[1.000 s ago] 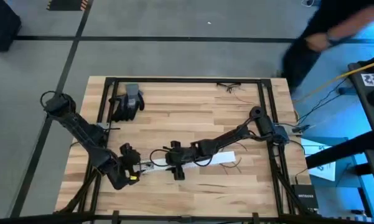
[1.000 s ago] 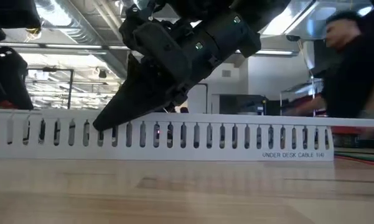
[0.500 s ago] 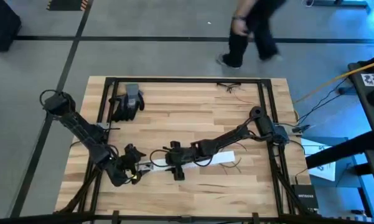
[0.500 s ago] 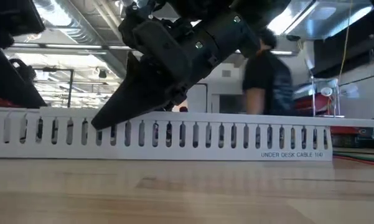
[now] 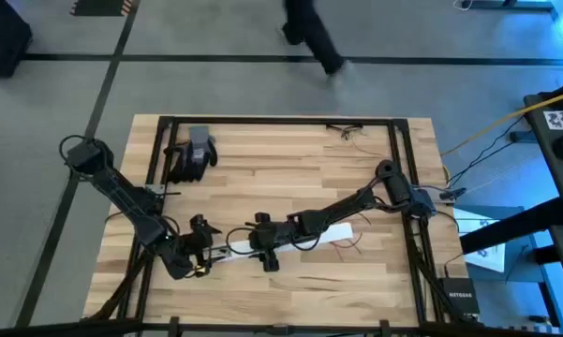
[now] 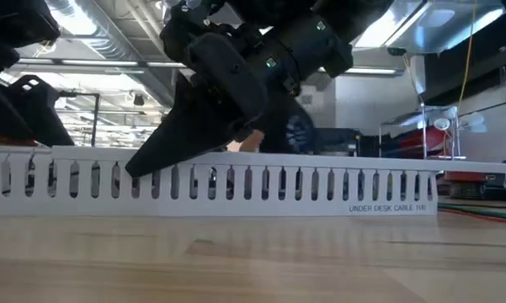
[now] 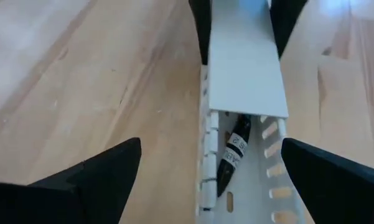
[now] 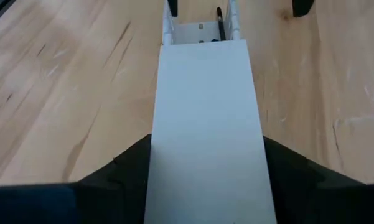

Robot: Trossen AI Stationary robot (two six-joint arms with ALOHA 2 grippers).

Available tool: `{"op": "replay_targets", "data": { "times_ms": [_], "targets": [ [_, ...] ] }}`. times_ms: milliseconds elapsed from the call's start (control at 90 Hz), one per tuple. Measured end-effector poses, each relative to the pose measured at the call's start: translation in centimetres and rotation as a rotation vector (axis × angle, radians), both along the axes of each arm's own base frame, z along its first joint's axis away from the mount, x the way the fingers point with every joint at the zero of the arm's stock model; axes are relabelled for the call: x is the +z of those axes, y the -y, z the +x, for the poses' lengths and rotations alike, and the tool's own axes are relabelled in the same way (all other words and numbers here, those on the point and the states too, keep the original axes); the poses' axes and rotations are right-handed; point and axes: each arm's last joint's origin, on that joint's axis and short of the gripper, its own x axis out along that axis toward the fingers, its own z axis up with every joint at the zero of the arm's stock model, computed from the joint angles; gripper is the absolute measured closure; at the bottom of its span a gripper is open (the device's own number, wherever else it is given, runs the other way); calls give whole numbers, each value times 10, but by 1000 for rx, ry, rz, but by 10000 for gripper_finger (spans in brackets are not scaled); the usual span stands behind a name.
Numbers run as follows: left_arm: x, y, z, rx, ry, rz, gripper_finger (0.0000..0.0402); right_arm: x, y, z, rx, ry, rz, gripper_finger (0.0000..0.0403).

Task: Ziptie cables
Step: Close the white cable duct

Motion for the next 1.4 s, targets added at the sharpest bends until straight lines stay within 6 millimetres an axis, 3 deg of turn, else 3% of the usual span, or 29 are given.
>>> {"op": "replay_targets", "data": {
  "times_ms": [989,1400],
  "targets": [
    [-12,7,8,-96,-53,19,24,0,0,0,-2,3,3,173],
    [-29,1,16,-71,-140,14,116,1,0,1,-10,10,16,173]
  ]
}}
